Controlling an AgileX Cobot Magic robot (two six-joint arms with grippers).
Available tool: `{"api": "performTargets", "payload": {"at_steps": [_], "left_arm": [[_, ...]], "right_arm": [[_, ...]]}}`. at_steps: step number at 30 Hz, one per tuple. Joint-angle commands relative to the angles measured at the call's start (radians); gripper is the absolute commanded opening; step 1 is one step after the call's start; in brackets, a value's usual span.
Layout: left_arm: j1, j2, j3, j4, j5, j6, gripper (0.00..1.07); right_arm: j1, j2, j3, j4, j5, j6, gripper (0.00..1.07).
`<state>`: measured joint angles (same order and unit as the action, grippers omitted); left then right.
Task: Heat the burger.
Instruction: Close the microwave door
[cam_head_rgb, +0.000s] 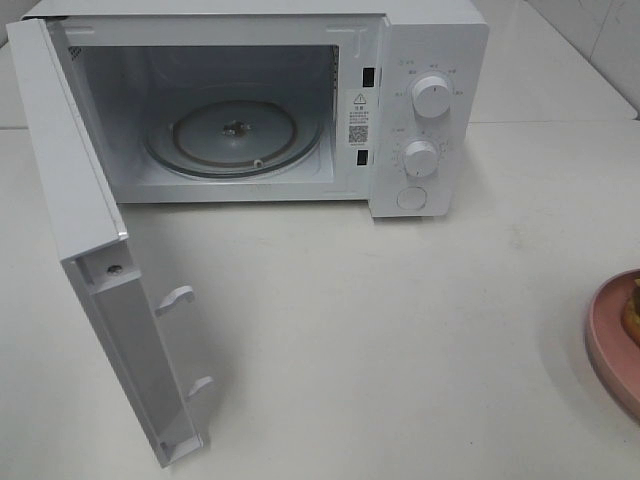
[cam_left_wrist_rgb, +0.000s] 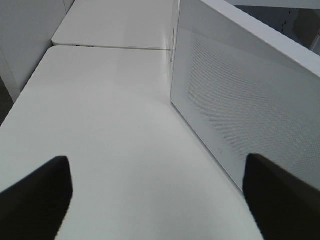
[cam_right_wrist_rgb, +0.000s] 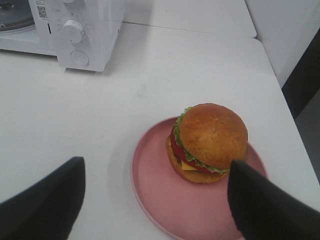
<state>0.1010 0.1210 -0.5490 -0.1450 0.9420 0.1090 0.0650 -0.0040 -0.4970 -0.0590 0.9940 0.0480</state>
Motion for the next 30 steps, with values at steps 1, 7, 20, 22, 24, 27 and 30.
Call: {"api": "performTargets", "payload": {"at_steps": [1,7,20,22,24,27,30], "left_arm": [[0.000,0.059,-0.006,-0.001,-0.064,-0.010,0.59],[0.000,0.119,0.007,-0.008,-0.146,-0.010,0.24],[0.000,0.259,0.165,-0.061,-0.566,0.002,0.00],[0.000,0.276,0.198,-0.061,-0.643,0.005,0.00],[0.000,0.296,0.236,-0.061,-0.724,0.010,0.00],[0.000,0.339,0.285,-0.061,-0.856,0.010,0.00],[0.000,0.391,0.318,-0.060,-0.974,0.010,0.00]], "right_arm": [[-0.002,-0.026,0.000,0.001,0.001,-0.012,0.76],[-0.002,-0.026,0.000,0.001,0.001,-0.012,0.76],[-0.002,-0.026,0.000,0.001,0.001,-0.012,0.76],[-0.002,-0.026,0.000,0.001,0.001,-0.012,0.76],[-0.002,-0.026,0.000,0.001,0.001,-0.012,0.76],[-0.002,-0.026,0.000,0.001,0.001,-0.012,0.76],[-0.002,-0.026,0.000,0.001,0.001,-0.012,0.76]]}}
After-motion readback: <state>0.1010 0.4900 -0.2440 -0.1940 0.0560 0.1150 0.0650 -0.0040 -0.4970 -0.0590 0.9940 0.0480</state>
